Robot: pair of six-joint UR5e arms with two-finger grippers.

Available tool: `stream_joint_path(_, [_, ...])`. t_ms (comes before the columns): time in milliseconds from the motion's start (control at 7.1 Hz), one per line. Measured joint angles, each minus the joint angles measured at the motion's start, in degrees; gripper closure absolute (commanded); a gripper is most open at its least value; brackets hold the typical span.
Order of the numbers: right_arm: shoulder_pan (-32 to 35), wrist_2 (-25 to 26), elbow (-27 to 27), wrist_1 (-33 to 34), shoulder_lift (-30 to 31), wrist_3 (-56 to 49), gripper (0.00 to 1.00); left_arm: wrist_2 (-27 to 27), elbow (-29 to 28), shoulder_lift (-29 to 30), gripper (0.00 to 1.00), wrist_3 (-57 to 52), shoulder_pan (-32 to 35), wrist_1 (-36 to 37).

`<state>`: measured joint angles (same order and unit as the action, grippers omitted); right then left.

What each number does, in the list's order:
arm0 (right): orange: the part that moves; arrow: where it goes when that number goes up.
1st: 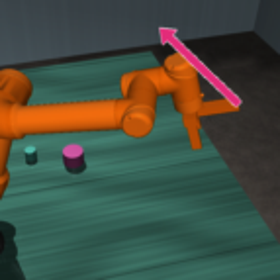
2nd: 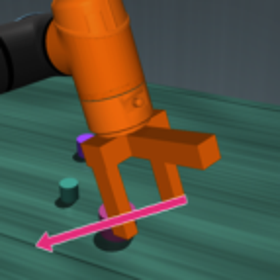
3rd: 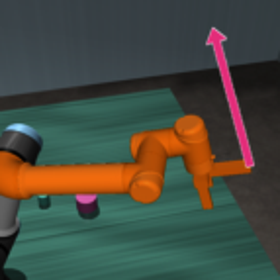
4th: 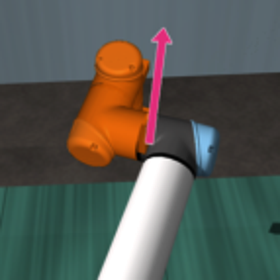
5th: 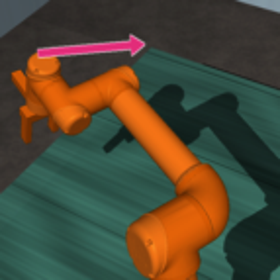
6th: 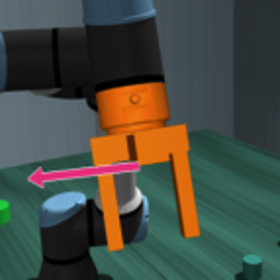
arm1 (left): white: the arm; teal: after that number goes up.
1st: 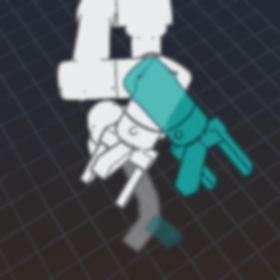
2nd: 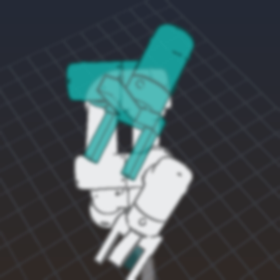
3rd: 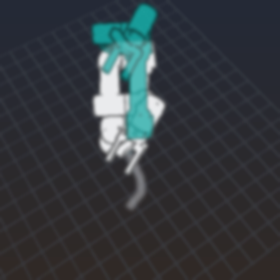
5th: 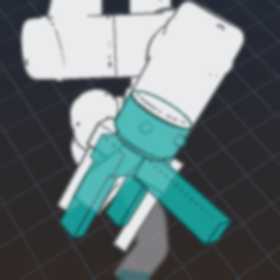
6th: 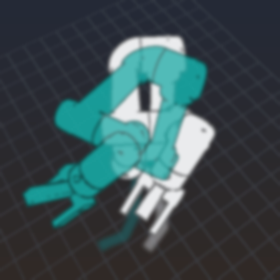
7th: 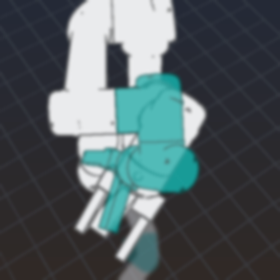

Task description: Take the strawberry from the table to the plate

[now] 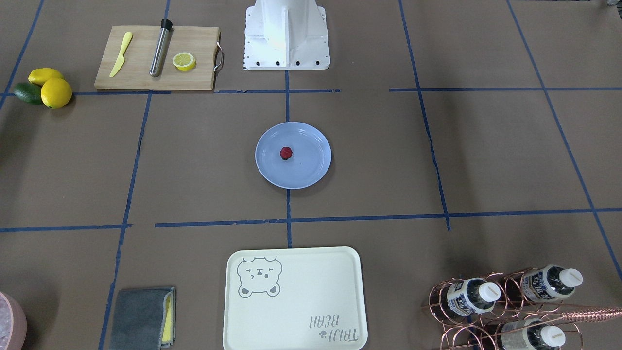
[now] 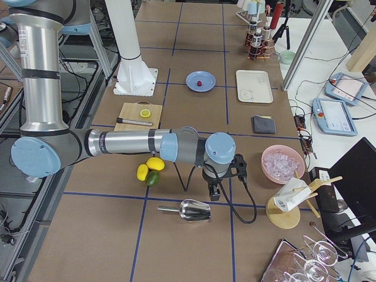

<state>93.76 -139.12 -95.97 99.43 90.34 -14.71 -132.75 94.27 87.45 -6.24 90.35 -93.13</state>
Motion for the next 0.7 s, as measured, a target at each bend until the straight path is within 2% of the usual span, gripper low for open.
stream_joint_path(705, [0.0, 0.5, -0.1, 0.1, -0.3, 0.6, 0.0, 0.2, 0.2, 0.0, 0.0, 0.0, 0.0, -0.2])
